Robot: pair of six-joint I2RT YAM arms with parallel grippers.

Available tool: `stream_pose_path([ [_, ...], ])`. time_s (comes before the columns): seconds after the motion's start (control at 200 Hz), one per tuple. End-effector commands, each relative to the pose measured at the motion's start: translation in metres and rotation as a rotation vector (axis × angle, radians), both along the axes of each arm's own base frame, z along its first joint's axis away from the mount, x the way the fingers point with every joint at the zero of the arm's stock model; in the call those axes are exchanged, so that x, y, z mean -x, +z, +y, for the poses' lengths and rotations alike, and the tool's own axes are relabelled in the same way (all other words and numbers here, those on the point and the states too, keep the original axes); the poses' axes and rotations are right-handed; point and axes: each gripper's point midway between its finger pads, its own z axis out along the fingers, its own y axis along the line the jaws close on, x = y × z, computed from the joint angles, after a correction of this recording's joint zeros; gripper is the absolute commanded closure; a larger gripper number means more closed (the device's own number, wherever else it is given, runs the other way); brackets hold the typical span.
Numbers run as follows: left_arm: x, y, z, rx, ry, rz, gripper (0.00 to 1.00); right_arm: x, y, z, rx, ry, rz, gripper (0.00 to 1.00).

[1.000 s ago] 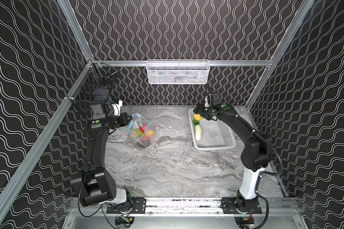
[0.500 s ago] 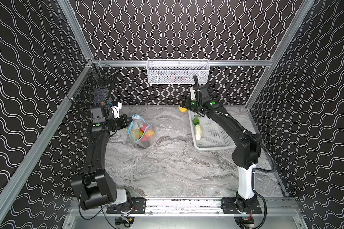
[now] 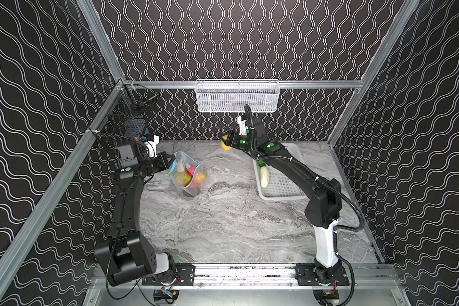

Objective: Place the food in the zip-top bag and seal the zipper
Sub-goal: 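Lift the yellow potato out of the basket with the right gripper, then carry the potato over the bag mouth held by the left gripper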

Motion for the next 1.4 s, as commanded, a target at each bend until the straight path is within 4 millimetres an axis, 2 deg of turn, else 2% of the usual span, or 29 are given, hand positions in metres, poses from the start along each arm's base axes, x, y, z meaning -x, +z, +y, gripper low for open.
stream_pose_path([
  [0.0,-0.001,0.008,-0.003,0.004,-0.022,-0.039,1.00,0.005,0.032,0.014,-0.056,0.022,-0.099,0.65],
  [0.315,0.003,0.017,-0.009,0.023,-0.058,-0.057,1.00,0.043,0.064,0.047,-0.063,0.090,-0.226,0.65],
  [0.46,0.003,0.020,-0.012,0.040,-0.071,-0.057,1.00,0.054,0.071,0.058,-0.084,0.127,-0.246,0.64],
  [1.011,0.006,0.024,-0.014,0.044,-0.081,-0.057,1.00,0.096,0.067,0.109,-0.092,0.257,-0.328,0.64],
  [1.396,0.010,0.025,-0.011,0.001,-0.068,-0.054,1.00,0.113,0.046,0.141,0.002,0.308,-0.385,0.64],
])
